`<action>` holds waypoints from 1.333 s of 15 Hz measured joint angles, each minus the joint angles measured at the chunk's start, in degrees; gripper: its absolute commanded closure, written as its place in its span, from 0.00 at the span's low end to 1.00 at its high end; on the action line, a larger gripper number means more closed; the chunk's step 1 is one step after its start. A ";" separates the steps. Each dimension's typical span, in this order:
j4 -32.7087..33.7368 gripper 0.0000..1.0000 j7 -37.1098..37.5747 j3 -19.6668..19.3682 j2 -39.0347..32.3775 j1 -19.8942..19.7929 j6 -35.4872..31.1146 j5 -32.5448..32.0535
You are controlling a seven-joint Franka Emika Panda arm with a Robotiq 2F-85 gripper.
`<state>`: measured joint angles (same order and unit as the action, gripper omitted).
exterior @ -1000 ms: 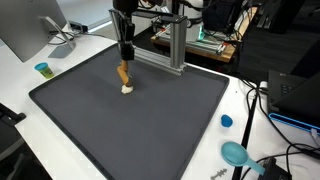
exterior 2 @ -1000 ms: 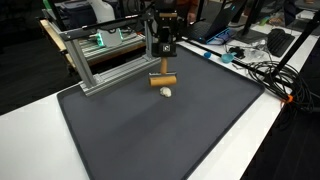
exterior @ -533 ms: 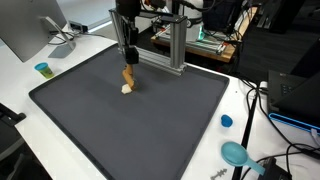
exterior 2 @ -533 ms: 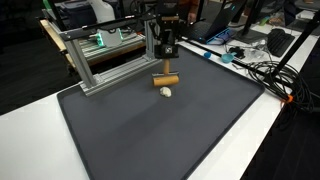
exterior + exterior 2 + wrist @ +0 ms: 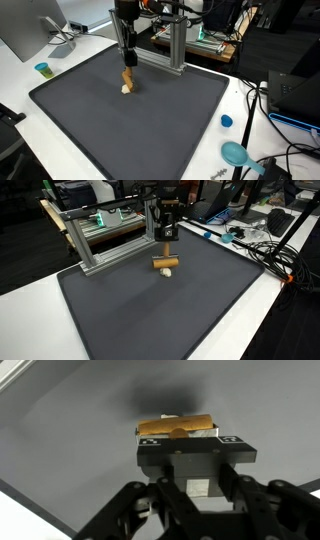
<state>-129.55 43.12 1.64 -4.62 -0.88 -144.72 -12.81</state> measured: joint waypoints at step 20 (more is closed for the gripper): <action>7.00 0.79 7.04 -4.59 -7.14 3.68 -0.17 -5.13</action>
<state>-122.55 50.17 -2.94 -11.75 2.80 -144.89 -17.94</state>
